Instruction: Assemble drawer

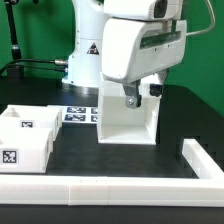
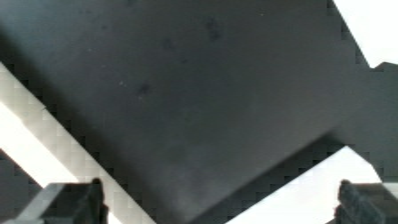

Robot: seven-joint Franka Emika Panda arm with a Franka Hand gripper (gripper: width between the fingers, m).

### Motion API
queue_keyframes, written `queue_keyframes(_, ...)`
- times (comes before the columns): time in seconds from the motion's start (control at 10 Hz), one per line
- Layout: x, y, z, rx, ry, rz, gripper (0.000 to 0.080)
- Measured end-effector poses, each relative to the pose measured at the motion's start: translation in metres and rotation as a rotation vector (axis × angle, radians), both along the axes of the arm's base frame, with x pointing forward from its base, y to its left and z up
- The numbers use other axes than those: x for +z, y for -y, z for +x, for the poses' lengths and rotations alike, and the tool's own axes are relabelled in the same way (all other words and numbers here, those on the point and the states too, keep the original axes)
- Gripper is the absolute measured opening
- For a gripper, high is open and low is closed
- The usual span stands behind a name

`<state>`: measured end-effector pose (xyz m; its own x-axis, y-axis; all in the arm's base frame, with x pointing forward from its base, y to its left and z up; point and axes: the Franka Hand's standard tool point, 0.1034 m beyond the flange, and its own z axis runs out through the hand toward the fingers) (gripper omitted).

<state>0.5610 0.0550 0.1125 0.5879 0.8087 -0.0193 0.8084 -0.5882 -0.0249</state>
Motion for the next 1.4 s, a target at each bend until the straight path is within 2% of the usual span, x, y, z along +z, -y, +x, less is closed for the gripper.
queue_keyframes(0.9,0.001,0.0,-0.001,-0.013,0.005,0.002,0.065)
queue_keyframes(1.0,0.008,0.003,-0.011,-0.096,0.038,0.005,0.065)
queue_keyframes(1.1,0.012,0.002,-0.027,-0.187,0.035,-0.002,0.065)
queue_keyframes(1.2,0.014,-0.003,-0.038,-0.271,0.029,-0.007,0.065)
queue_keyframes(1.4,0.014,-0.007,-0.044,-0.328,0.015,-0.004,0.065)
